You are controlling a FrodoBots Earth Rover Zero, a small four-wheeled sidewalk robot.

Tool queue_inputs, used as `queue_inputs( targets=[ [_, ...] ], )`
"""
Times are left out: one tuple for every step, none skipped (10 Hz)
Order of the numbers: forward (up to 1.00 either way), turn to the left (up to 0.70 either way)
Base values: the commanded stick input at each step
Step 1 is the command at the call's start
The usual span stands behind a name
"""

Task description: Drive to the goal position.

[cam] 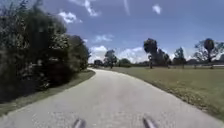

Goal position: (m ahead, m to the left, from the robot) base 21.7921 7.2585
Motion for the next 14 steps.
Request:
queue_inputs(
  targets=[
    [0.5, 0.0],
    [0.5, 0.0],
    [0.5, 0.0],
    [0.5, 0.0],
    [0.5, 0.0],
    [0.5, 0.0],
    [0.5, 0.0],
    [0.5, 0.0],
    [0.5, 0.0],
    [0.5, 0.0],
    [0.5, 0.0],
    [0.5, 0.0],
    [0.5, 0.0],
    [0.5, 0.0]
  ],
)
